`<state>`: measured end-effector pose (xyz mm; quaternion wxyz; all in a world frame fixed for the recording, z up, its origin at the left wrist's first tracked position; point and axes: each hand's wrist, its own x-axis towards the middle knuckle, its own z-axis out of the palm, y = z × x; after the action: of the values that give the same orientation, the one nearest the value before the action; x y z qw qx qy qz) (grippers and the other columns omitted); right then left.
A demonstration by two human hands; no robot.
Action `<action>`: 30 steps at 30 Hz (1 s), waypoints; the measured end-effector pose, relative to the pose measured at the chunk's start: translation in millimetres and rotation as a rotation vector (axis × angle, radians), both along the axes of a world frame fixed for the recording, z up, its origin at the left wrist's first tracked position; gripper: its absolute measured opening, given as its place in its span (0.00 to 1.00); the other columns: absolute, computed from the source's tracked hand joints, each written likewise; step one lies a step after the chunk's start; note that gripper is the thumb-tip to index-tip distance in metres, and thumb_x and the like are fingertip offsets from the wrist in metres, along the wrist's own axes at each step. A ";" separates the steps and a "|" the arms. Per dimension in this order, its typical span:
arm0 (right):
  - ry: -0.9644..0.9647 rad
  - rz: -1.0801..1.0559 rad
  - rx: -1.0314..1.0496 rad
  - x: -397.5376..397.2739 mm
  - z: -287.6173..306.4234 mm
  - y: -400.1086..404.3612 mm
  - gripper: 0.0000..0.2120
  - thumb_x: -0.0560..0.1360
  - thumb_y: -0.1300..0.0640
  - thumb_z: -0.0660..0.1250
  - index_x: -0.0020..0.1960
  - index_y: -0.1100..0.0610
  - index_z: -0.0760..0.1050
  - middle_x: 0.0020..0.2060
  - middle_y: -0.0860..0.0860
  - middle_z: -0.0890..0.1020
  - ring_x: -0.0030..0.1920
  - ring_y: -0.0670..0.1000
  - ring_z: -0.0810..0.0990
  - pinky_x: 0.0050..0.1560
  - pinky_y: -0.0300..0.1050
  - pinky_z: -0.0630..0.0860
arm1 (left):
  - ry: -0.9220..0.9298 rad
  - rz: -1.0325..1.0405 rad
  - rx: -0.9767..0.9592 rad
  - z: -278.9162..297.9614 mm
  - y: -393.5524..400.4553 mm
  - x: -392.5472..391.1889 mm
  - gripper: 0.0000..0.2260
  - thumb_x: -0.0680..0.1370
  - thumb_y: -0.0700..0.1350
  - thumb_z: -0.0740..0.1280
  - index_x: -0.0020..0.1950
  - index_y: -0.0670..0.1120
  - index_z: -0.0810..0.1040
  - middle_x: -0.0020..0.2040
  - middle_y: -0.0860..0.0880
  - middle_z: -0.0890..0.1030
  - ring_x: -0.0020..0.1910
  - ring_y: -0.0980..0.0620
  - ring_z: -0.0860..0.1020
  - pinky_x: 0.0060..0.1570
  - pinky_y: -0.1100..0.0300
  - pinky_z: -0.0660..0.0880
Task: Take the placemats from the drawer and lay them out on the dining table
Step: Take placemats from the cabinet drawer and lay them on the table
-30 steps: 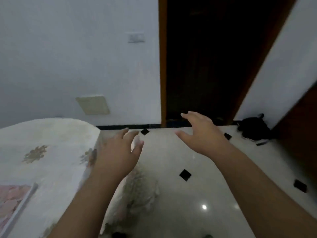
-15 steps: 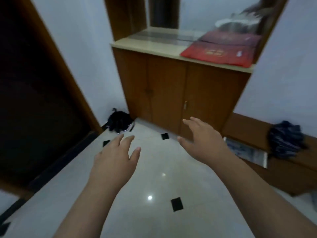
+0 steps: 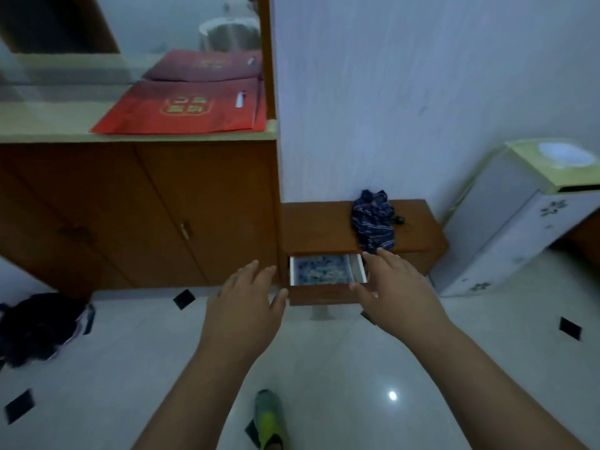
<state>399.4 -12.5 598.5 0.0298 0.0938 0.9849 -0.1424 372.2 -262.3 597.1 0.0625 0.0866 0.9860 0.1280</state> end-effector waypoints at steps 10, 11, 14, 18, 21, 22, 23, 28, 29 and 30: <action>-0.048 -0.179 0.030 -126.1 -54.6 37.0 0.31 0.77 0.40 0.64 0.76 0.49 0.65 0.76 0.52 0.67 0.74 0.56 0.66 0.73 0.54 0.65 | -0.104 -0.218 -0.073 -65.4 60.3 -174.9 0.27 0.82 0.62 0.54 0.80 0.56 0.59 0.80 0.51 0.62 0.77 0.47 0.63 0.68 0.44 0.68; -0.059 -0.189 0.028 -136.8 -59.9 39.9 0.31 0.77 0.40 0.64 0.76 0.49 0.65 0.76 0.52 0.66 0.74 0.56 0.66 0.73 0.55 0.65 | -0.113 -0.228 -0.092 -69.7 65.0 -189.5 0.27 0.82 0.61 0.54 0.80 0.56 0.59 0.80 0.51 0.62 0.76 0.46 0.63 0.67 0.44 0.68; -0.085 -0.210 -0.014 -164.9 -73.4 49.4 0.32 0.77 0.39 0.63 0.77 0.49 0.64 0.77 0.51 0.64 0.75 0.56 0.65 0.73 0.56 0.66 | -0.152 -0.231 -0.120 -80.1 78.5 -225.1 0.27 0.83 0.61 0.54 0.81 0.57 0.57 0.80 0.51 0.62 0.76 0.46 0.63 0.67 0.44 0.67; -0.124 -0.204 -0.036 -210.7 -94.3 77.4 0.32 0.77 0.40 0.63 0.78 0.49 0.62 0.78 0.52 0.62 0.76 0.56 0.63 0.73 0.56 0.66 | -0.203 -0.216 -0.131 -104.1 105.4 -267.6 0.27 0.82 0.61 0.54 0.81 0.57 0.57 0.81 0.51 0.61 0.77 0.45 0.63 0.69 0.43 0.66; -0.165 -0.142 -0.030 -249.3 -120.6 104.7 0.32 0.77 0.41 0.64 0.77 0.53 0.63 0.78 0.55 0.62 0.76 0.59 0.63 0.72 0.56 0.65 | -0.242 -0.180 -0.143 -132.6 128.8 -295.3 0.27 0.82 0.60 0.55 0.81 0.56 0.58 0.81 0.50 0.61 0.76 0.44 0.63 0.69 0.43 0.66; -0.180 -0.119 -0.040 -261.9 -131.2 113.3 0.32 0.77 0.42 0.64 0.77 0.54 0.63 0.78 0.56 0.62 0.76 0.60 0.63 0.73 0.56 0.65 | -0.261 -0.155 -0.135 -143.2 135.2 -302.6 0.27 0.82 0.59 0.55 0.81 0.56 0.59 0.80 0.49 0.61 0.76 0.44 0.64 0.70 0.44 0.67; -0.198 -0.094 -0.053 -275.4 -142.6 121.9 0.32 0.77 0.43 0.65 0.77 0.54 0.63 0.78 0.57 0.62 0.76 0.60 0.63 0.73 0.56 0.64 | -0.269 -0.128 -0.119 -155.0 141.2 -309.7 0.26 0.82 0.58 0.56 0.80 0.55 0.60 0.80 0.49 0.62 0.75 0.44 0.65 0.70 0.44 0.67; -0.339 0.041 -0.143 -335.1 -218.4 156.8 0.28 0.78 0.46 0.65 0.75 0.54 0.66 0.75 0.56 0.66 0.72 0.61 0.68 0.70 0.57 0.68 | -0.339 -0.037 -0.080 -233.1 171.2 -343.6 0.21 0.82 0.55 0.58 0.74 0.52 0.69 0.72 0.47 0.72 0.66 0.43 0.73 0.62 0.48 0.73; -0.366 0.067 -0.162 -344.7 -238.2 161.4 0.26 0.77 0.47 0.64 0.73 0.54 0.68 0.72 0.56 0.69 0.69 0.61 0.70 0.67 0.57 0.71 | -0.366 -0.021 -0.076 -250.8 176.6 -350.7 0.20 0.82 0.54 0.58 0.72 0.51 0.71 0.70 0.47 0.73 0.63 0.43 0.74 0.59 0.48 0.74; -0.394 0.083 -0.174 -352.8 -257.7 165.0 0.24 0.76 0.47 0.64 0.69 0.55 0.70 0.68 0.56 0.72 0.66 0.61 0.73 0.64 0.57 0.73 | -0.389 -0.006 -0.081 -268.2 181.3 -357.4 0.18 0.82 0.54 0.58 0.70 0.50 0.72 0.68 0.46 0.74 0.62 0.43 0.75 0.57 0.48 0.75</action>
<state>46.6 152.5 340.8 0.2354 0.0765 0.9471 -0.2046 14.8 -81.0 328.9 0.2557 0.0603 0.9594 0.1024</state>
